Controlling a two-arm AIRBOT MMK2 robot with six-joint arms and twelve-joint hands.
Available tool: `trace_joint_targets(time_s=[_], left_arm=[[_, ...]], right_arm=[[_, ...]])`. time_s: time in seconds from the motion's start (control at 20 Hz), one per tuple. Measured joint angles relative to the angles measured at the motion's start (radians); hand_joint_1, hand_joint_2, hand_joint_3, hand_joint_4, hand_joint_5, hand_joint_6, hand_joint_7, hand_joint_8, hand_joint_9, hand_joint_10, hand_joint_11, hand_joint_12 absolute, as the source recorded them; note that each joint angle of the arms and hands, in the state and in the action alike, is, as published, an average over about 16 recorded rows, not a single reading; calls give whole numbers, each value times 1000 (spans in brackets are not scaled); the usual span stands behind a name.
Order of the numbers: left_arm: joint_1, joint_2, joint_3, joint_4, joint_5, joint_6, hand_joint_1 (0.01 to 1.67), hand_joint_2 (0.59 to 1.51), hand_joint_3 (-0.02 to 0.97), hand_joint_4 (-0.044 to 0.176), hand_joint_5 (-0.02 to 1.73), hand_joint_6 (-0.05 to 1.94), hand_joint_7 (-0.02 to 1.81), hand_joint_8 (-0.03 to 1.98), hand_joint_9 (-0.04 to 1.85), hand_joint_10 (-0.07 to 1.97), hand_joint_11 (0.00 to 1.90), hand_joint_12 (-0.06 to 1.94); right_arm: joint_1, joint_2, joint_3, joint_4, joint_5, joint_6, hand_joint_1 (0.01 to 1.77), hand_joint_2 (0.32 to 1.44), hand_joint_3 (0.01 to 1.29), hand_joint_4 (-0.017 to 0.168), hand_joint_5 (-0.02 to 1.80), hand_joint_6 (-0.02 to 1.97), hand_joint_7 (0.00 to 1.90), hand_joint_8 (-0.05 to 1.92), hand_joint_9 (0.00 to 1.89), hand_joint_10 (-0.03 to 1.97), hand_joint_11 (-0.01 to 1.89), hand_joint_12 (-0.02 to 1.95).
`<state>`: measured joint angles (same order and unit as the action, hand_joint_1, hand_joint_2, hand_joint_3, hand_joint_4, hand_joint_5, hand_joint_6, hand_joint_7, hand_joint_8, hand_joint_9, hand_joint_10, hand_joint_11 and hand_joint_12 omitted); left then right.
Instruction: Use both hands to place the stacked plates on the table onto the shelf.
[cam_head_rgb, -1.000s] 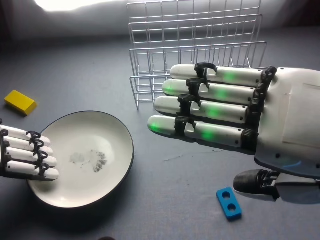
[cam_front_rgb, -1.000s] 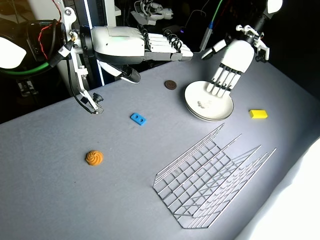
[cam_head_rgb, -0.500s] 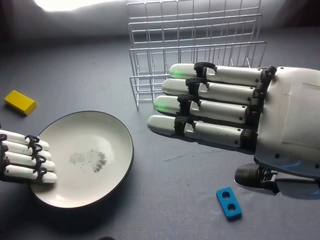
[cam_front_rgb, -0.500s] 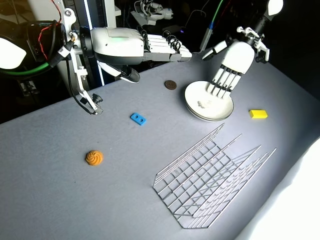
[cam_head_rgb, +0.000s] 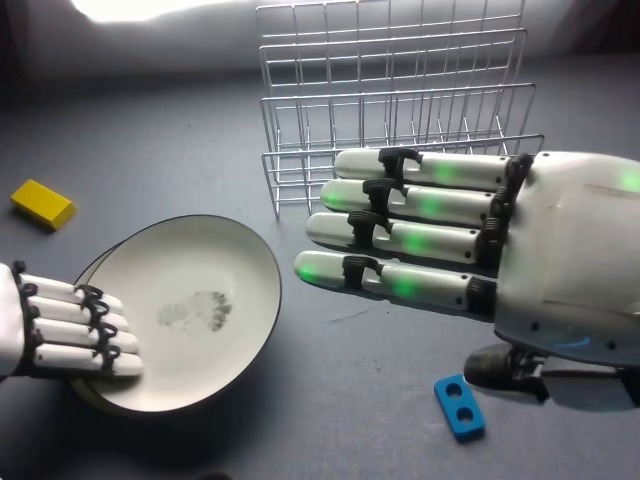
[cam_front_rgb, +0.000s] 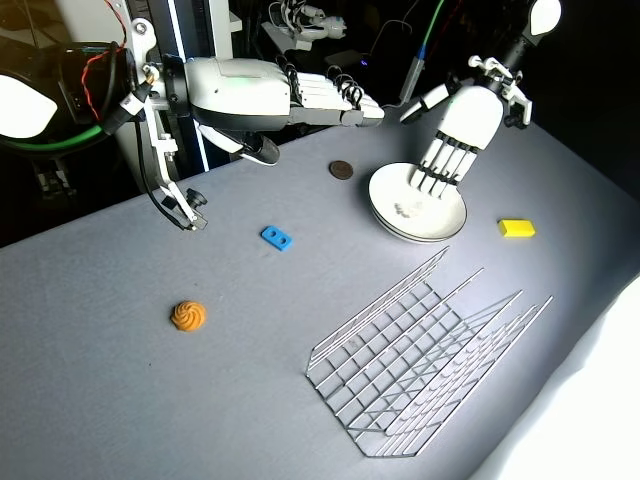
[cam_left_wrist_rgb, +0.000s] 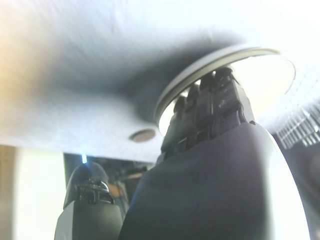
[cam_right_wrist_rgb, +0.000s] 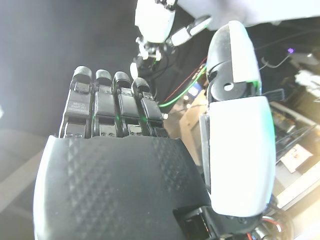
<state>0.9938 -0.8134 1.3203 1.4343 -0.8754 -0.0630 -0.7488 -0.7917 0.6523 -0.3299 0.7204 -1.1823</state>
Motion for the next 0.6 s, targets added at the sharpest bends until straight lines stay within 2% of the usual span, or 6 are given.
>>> trace_joint_targets(time_s=[0.3,0.6], left_arm=[[-20,-23,-30,-10,5,20,23,1052,20,-8,-8,-20,-1,-18,20,11,15,13],[-38,-48,-40,-20,8,39,24,1049,20,-8,-11,-26,-1,-18,20,11,15,15]], right_arm=[[31,-75,39,47,-81,-89,1053,1026,30,2,43,20,22,13,22,7,20,8],[68,-188,131,69,-160,-142,1088,1029,29,2,112,20,47,13,37,8,21,131]])
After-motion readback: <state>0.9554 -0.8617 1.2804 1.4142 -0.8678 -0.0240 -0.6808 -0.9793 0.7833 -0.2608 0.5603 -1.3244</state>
